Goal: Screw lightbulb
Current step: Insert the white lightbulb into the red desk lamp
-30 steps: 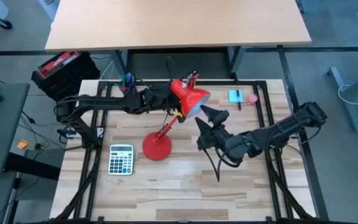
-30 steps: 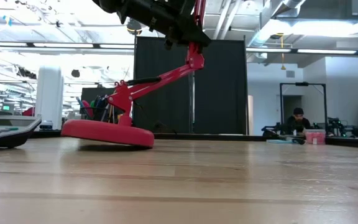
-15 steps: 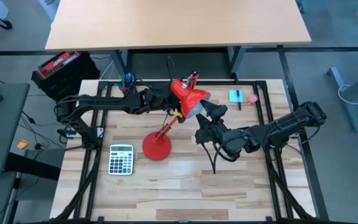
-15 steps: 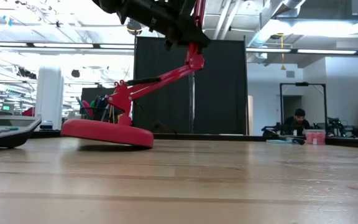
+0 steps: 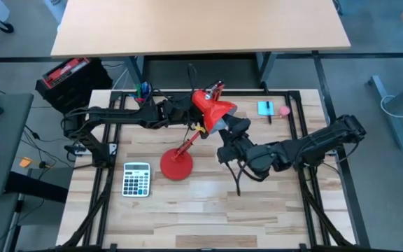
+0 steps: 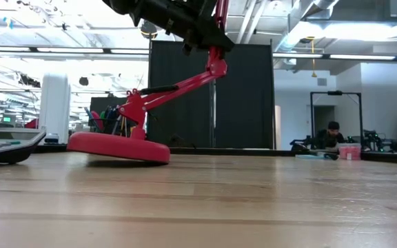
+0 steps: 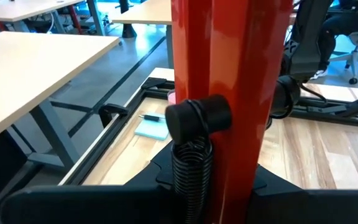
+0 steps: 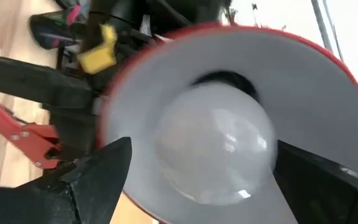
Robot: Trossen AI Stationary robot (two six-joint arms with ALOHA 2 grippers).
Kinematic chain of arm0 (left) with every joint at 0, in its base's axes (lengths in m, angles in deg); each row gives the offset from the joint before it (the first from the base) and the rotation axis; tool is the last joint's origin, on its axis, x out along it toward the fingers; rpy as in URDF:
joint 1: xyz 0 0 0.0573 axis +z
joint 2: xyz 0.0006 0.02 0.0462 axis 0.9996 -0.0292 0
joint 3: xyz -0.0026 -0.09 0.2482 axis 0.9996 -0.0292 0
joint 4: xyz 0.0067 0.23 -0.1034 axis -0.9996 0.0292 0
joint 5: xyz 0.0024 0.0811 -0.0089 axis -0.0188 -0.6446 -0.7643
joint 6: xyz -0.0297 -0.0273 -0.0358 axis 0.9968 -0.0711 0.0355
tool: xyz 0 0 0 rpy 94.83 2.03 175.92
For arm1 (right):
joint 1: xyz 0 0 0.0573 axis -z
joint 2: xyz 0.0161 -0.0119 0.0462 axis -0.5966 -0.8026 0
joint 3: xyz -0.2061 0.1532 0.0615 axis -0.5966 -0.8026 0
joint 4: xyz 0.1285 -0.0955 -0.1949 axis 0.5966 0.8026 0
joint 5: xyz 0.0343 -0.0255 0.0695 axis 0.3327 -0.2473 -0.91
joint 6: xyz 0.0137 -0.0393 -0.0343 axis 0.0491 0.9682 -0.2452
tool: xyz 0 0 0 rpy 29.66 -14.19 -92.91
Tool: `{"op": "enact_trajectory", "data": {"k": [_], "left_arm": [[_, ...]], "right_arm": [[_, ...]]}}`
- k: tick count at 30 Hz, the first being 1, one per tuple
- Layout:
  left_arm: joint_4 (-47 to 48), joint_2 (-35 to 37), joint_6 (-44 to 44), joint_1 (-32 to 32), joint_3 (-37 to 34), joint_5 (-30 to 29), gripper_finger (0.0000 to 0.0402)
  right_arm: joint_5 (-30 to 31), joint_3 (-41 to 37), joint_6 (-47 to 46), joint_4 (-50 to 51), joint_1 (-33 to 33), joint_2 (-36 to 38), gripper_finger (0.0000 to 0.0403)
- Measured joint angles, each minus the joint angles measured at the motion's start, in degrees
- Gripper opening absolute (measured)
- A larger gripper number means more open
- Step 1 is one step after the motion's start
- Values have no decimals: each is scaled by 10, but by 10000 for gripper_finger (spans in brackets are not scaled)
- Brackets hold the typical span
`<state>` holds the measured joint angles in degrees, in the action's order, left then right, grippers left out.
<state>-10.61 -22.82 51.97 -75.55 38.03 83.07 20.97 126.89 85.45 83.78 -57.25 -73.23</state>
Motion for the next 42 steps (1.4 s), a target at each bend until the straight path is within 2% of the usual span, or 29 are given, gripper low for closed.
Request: {"op": "enact_trajectory", "data": {"k": [7,22,32,42], "left_arm": [[0,0,0,0,0,-1,58],[0,0,0,0,0,0,58],[0,0,-1,0,0,1,59],[5,-1,0,-1,0,-3,59]], "right_arm": [[-10,0,9,-3,2,1,377],[-13,0,-1,-38,2,1,290],[-11,0,-160,-59,2,1,282],[9,0,-385,-54,6,1,282]]}}
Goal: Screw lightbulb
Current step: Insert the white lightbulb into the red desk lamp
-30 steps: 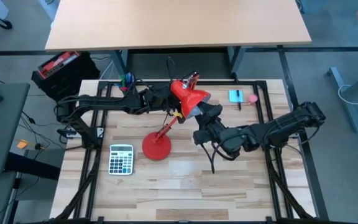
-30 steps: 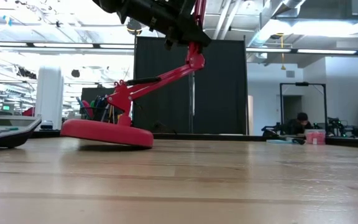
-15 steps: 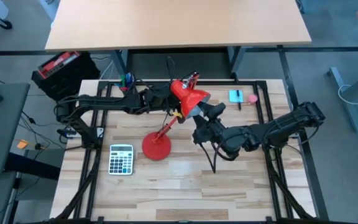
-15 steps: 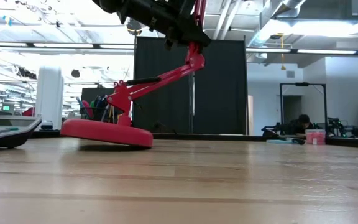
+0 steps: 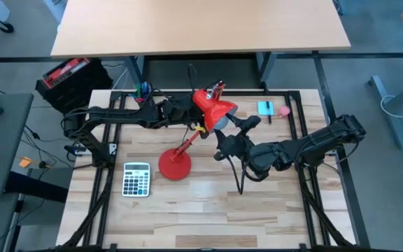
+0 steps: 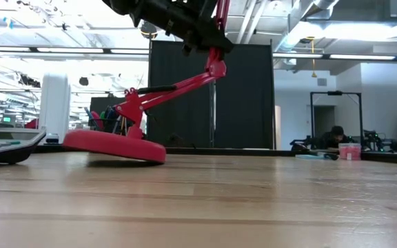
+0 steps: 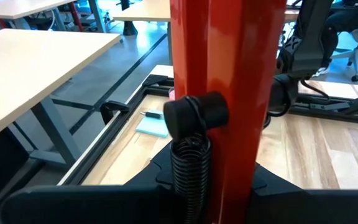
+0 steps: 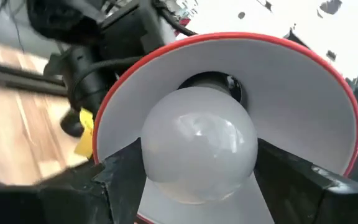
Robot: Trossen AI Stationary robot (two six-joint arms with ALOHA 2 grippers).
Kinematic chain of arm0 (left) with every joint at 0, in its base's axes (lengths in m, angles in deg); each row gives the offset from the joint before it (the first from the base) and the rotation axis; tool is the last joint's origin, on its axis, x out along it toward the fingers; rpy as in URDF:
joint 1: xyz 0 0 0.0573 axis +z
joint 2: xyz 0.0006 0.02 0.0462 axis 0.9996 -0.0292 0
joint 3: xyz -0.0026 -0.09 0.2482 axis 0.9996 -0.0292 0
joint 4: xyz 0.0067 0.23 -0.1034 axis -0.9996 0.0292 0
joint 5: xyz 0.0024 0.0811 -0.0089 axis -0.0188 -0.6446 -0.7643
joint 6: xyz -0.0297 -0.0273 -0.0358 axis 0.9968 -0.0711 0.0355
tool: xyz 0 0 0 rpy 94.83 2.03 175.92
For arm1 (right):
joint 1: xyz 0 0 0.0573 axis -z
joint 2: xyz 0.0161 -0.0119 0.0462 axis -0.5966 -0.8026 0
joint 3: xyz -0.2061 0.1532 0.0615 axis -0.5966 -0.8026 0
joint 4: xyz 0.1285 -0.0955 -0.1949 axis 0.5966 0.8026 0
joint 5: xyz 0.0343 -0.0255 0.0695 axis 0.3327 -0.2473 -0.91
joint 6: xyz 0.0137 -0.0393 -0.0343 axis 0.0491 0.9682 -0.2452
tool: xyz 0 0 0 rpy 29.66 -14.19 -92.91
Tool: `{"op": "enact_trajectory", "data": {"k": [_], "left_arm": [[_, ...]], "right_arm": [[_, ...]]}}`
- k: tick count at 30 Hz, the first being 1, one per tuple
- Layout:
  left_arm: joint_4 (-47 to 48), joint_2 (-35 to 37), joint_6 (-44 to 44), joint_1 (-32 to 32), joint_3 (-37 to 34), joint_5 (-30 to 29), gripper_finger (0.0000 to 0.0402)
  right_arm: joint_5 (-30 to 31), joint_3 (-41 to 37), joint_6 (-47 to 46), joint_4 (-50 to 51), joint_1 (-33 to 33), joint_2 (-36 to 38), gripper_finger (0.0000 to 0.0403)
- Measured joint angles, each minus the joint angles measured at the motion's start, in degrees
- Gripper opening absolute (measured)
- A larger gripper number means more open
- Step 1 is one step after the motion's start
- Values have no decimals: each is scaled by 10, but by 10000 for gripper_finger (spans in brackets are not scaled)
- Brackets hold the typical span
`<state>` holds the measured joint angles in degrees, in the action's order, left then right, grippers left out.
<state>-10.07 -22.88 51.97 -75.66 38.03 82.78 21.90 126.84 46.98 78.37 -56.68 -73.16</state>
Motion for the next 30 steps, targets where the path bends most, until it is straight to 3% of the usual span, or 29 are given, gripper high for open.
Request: {"op": "enact_trajectory", "data": {"k": [21,30], "left_arm": [[8,0,-4,0,0,0,59],[8,0,-11,-2,0,6,59]], "right_arm": [[26,0,-328,14,6,0,281],[26,0,-267,38,-1,1,282]]}}
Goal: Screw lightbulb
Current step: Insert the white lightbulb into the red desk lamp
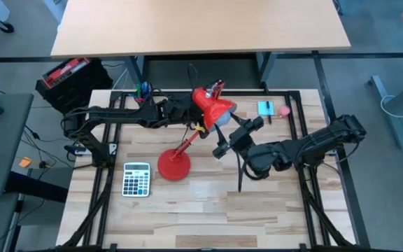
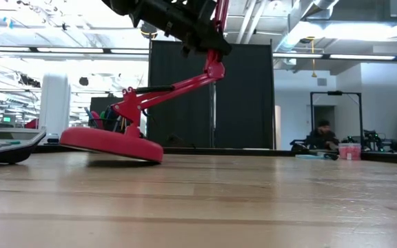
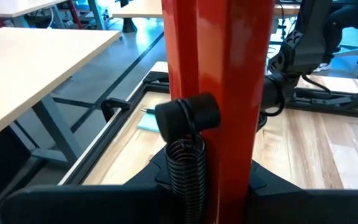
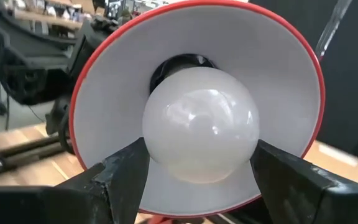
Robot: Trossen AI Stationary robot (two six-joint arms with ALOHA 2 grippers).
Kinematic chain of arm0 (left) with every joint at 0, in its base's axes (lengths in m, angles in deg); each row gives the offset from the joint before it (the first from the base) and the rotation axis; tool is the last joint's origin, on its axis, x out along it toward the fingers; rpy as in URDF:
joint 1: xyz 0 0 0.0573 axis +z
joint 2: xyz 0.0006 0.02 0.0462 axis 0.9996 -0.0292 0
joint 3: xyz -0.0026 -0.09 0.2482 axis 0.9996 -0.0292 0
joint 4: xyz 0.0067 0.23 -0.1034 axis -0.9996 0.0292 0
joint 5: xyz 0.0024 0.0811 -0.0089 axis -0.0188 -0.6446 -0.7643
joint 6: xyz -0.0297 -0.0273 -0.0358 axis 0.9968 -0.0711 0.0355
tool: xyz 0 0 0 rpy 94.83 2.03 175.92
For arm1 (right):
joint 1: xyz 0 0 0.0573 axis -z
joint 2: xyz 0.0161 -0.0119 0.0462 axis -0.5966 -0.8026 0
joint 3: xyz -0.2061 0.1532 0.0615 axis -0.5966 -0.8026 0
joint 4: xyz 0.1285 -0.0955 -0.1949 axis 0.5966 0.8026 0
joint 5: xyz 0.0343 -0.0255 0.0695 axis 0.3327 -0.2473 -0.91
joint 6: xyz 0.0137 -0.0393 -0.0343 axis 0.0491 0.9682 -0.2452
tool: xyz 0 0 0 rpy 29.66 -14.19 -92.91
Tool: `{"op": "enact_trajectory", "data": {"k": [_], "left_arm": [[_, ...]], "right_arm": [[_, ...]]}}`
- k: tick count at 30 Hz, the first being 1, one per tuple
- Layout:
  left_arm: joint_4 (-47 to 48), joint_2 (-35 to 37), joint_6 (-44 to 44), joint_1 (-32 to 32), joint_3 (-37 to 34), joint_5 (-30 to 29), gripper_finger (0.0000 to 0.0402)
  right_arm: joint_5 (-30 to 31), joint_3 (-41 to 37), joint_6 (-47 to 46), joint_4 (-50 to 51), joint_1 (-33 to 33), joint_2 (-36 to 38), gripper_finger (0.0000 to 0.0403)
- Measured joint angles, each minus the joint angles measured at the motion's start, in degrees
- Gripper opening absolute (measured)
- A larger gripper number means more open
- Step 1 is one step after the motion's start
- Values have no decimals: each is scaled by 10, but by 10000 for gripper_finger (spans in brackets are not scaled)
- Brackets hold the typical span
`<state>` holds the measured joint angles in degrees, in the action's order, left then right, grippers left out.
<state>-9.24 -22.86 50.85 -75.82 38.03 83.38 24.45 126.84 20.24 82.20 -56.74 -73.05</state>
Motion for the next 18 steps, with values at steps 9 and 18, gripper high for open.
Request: {"op": "enact_trajectory", "data": {"k": [9,18], "left_arm": [[0,1,-2,-1,0,2,59],[-1,1,-3,-1,0,1,59]], "right_arm": [[1,0,31,2,0,0,354],[0,0,-6,1,0,0,386]]}}
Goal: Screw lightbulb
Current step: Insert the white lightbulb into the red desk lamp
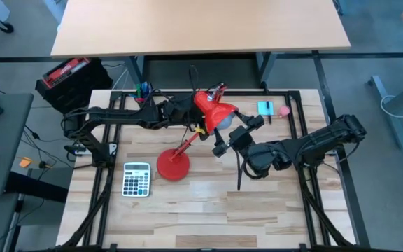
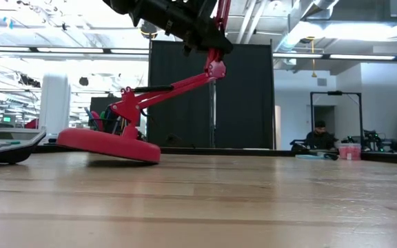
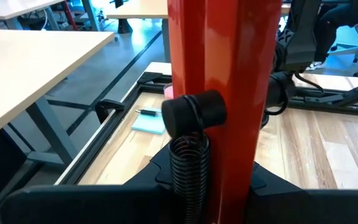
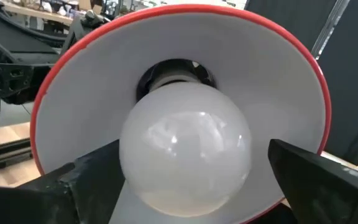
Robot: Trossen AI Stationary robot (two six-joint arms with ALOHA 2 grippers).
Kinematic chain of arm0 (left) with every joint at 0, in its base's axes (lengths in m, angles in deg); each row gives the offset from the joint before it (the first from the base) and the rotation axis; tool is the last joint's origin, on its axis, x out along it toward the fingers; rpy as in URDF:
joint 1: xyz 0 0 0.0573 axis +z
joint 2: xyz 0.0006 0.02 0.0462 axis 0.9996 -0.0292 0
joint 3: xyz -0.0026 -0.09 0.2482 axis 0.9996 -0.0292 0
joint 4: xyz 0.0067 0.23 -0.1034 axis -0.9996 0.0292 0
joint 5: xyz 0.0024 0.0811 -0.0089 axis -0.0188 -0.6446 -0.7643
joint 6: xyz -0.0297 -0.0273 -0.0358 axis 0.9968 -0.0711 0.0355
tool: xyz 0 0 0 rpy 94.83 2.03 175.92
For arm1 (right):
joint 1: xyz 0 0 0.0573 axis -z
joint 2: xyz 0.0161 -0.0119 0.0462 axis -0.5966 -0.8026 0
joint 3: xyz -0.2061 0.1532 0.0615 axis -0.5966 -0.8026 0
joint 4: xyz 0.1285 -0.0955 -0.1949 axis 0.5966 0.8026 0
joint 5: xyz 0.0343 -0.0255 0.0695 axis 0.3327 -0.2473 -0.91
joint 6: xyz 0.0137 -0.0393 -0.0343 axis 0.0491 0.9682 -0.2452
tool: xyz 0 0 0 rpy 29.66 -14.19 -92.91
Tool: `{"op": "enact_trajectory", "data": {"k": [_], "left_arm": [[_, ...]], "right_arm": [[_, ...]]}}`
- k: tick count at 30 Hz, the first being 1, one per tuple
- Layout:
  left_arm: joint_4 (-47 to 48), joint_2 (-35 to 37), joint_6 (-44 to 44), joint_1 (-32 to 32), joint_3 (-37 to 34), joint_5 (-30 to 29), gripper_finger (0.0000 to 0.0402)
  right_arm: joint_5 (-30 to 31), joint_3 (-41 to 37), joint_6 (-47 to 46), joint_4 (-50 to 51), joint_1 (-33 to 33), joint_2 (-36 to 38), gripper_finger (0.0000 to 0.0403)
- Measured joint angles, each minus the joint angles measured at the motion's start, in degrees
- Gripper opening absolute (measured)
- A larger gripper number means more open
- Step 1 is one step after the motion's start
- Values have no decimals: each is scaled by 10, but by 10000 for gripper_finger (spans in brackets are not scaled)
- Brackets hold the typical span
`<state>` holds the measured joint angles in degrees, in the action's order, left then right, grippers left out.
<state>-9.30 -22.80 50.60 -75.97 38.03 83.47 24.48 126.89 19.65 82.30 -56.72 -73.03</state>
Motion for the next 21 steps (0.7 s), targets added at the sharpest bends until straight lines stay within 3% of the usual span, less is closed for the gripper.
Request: {"op": "enact_trajectory", "data": {"k": [4,13,21], "left_arm": [[0,0,0,0,0,-1,59],[0,0,1,1,0,-3,59],[1,0,2,1,0,-4,59]], "right_arm": [[0,0,14,0,-7,0,391],[-3,0,182,1,-37,0,399],[-3,0,470,37,-61,0,396]]}}
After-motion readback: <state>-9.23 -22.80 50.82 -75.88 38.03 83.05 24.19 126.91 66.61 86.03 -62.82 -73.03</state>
